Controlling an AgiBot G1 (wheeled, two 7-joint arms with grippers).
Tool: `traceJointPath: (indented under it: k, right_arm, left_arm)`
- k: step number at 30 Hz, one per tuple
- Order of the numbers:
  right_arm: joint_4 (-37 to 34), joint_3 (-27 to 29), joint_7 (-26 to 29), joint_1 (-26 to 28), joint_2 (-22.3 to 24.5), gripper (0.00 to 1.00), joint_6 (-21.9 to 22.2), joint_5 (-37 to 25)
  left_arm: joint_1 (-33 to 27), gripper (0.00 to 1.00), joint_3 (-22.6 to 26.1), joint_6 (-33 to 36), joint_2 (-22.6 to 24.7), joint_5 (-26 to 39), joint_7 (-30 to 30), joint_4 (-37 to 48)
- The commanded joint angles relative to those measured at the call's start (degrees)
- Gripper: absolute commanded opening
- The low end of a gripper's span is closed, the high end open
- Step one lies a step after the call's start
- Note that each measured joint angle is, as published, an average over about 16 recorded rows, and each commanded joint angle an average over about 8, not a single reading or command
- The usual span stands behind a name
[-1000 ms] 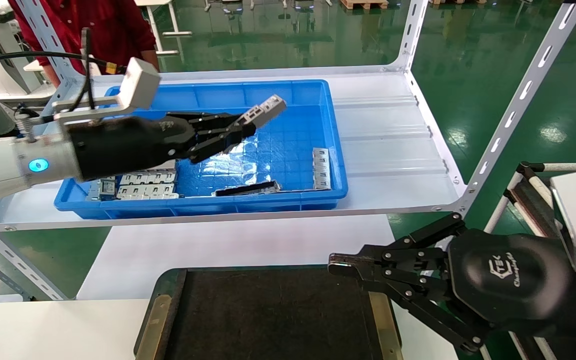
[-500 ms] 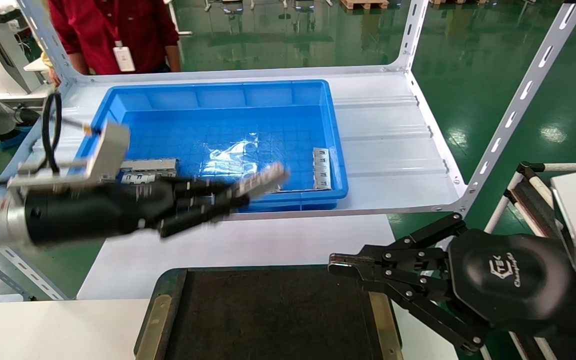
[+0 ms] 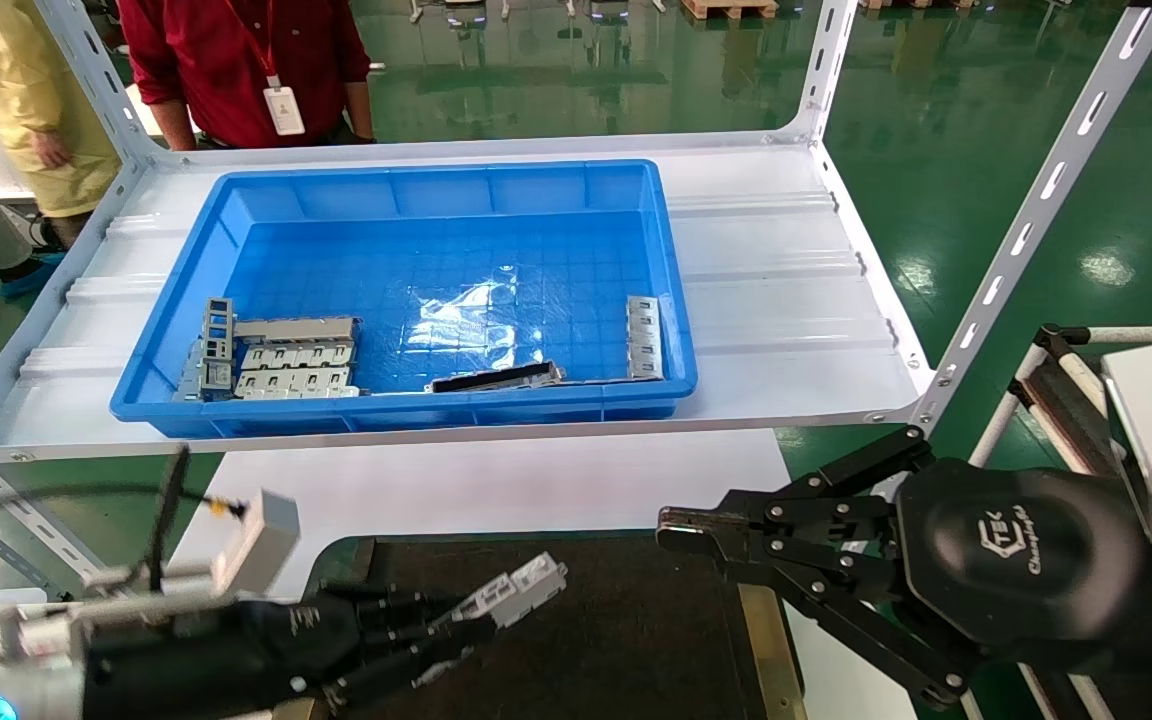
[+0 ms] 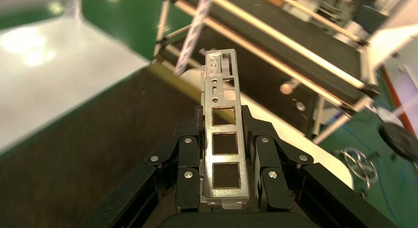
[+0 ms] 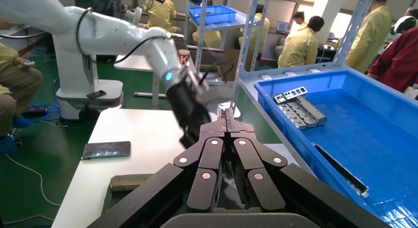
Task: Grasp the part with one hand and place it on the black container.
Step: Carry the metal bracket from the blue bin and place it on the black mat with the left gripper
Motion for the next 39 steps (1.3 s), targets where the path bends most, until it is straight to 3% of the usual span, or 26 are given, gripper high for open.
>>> traceJointPath:
  k: [1, 10, 21, 29, 39]
  right_arm:
    - [0.0, 0.0, 0.0, 0.0, 0.0, 0.0, 0.0, 0.0]
    - [0.0, -0.02, -0.01, 0.01, 0.01, 0.0, 0.01, 0.02]
    - [0.0, -0.04, -0.02, 0.01, 0.02, 0.0, 0.02, 0.03]
    - [0.0, -0.06, -0.03, 0.01, 0.02, 0.0, 0.03, 0.04]
    - [0.0, -0.08, -0.04, 0.02, 0.03, 0.0, 0.03, 0.05]
  left_arm:
    - [4.01, 0.0, -0.11, -3.79, -0.53, -0.12, -1.79, -3.14]
    - [14.65, 0.0, -0.13, -22.63, 3.87, 1.88, -5.76, -7.52]
    - [16.91, 0.0, 0.32, -41.73, 14.89, 4.1, -9.45, -3.68]
    - [16.78, 0.0, -0.79, -49.49, 20.23, 3.83, -9.7, 0.65]
    - [16.73, 0.0, -2.65, -53.26, 24.16, 2.91, -8.01, 4.52]
